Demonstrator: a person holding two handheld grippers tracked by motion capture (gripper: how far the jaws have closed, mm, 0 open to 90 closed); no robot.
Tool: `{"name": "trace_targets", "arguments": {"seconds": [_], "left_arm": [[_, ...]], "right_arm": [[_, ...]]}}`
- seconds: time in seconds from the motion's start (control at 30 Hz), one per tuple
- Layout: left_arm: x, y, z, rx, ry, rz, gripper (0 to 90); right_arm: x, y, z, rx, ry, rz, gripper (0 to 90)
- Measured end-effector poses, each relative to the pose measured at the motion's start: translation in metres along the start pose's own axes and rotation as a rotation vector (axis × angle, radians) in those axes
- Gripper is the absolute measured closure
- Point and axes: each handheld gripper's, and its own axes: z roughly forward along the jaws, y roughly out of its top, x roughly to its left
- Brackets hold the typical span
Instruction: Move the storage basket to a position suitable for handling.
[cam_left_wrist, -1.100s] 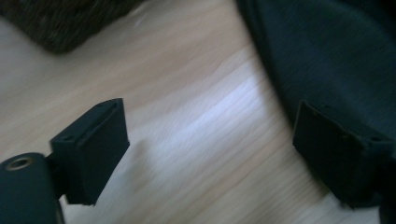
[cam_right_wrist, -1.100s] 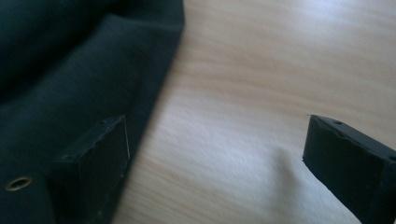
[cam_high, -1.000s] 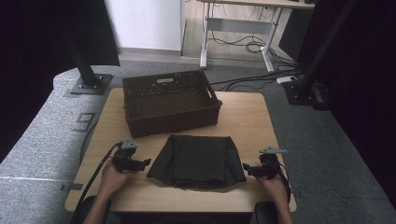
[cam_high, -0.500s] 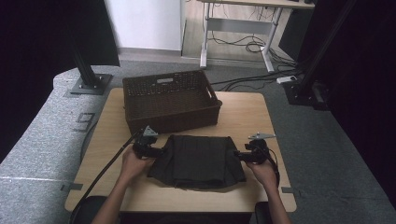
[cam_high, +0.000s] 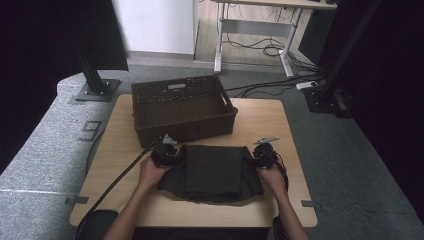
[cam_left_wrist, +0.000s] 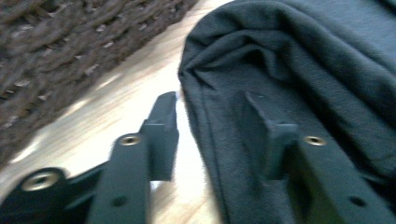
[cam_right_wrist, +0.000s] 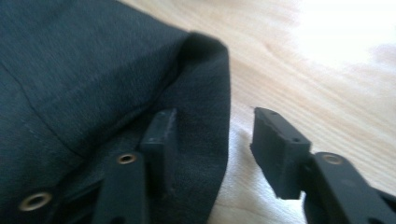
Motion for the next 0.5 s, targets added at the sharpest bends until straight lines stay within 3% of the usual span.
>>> {"name": "trace_targets", "arguments": {"seconds": [0.2,0.5], "left_arm": [[-0.004,-0.003,-0.002,-0.006,0.011,0.003,71.0],[-0.016,-0.021,-0.016,-0.003,-0.006,0.018,72.7]], "right_arm": [[0.006,-0.005,0.002,0.009,0.036,-0.005,75.6],[0.021,-0.018,-0.009,0.017,0.074,-0.028,78.4]]}}
